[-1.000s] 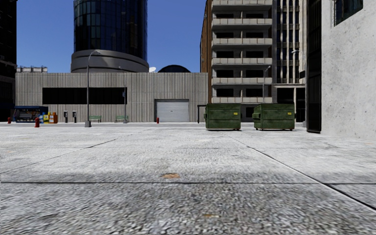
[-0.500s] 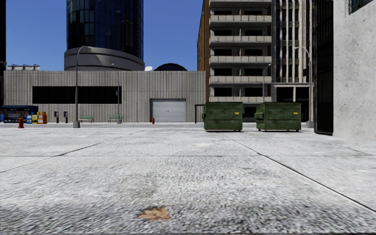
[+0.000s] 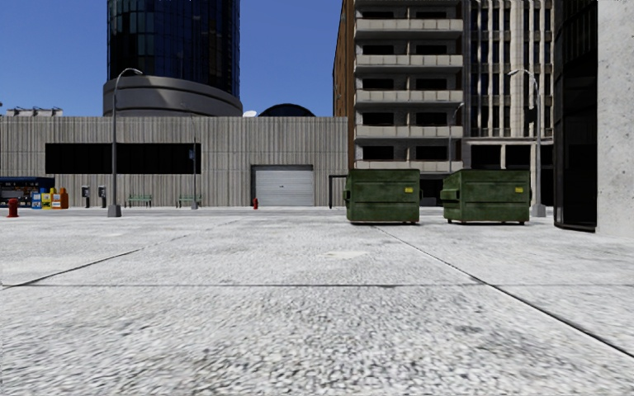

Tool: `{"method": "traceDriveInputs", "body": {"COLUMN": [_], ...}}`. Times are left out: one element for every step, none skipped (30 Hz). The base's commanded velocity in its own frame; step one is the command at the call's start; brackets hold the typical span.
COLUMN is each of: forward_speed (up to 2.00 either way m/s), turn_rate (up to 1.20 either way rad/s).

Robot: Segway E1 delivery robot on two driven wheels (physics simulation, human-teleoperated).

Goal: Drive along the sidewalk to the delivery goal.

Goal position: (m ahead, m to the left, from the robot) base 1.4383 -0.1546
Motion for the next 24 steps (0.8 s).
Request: {"method": "traceDriveInputs", "body": {"forward_speed": [1.86, 1.75, 1.75, 1.51, 1.18, 1.02, 0.98, 0.98, 0.97, 0.97, 0.97, 0.97, 0.97, 0.97, 0.97, 0.97, 0.97, 0.97, 0.97, 0.97, 0.97, 0.97, 0.97, 0.97], "turn_rate": [0.00, 0.00, 0.00, 0.00, 0.00, 0.00, 0.00, 0.00, 0.00, 0.00, 0.00, 0.00, 0.00, 0.00, 0.00, 0.00, 0.00, 0.00, 0.00, 0.00, 0.00, 0.00, 0.00, 0.00]}}
